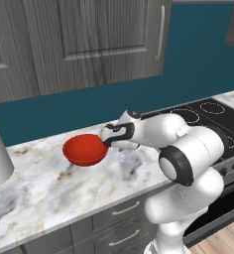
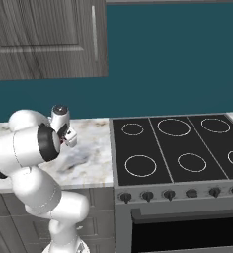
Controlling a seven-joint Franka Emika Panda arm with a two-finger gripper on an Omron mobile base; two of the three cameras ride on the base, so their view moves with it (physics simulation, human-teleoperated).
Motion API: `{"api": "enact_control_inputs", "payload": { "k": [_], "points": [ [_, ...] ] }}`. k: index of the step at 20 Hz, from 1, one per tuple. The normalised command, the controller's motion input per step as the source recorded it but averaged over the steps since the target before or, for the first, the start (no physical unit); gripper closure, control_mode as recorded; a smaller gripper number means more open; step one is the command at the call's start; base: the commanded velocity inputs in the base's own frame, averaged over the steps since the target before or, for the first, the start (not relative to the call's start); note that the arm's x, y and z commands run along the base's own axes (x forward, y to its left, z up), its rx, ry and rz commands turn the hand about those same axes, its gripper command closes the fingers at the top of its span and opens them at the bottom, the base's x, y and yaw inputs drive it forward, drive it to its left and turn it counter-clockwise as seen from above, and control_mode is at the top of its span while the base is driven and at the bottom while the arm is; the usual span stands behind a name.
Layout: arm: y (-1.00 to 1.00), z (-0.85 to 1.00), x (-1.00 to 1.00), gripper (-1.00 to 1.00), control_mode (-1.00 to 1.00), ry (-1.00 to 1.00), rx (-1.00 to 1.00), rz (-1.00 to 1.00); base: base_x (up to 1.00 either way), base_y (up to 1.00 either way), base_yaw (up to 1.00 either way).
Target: Pick the cup and bowl from the counter and place them on the counter next to the sink.
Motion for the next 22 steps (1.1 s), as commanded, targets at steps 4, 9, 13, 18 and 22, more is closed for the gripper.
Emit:
{"api": "enact_control_inputs", "payload": {
  "k": [4,9,13,18,22],
  "points": [
    [0.01,-0.01,0.00,-1.00,-1.00,0.00,0.02,0.09,0.00,0.00,0.00],
    [0.03,-0.20,0.07,-1.00,-1.00,0.01,0.00,0.06,0.00,0.00,0.00],
    [0.18,-0.23,0.04,-1.00,-1.00,0.00,0.00,0.04,0.00,0.00,0.00],
    [0.25,-0.05,0.08,-1.00,-1.00,0.00,0.00,0.02,0.00,0.00,0.00],
    [0.15,-0.11,0.04,-1.00,-1.00,0.00,0.00,0.00,0.00,0.00,0.00]
  ]
}}
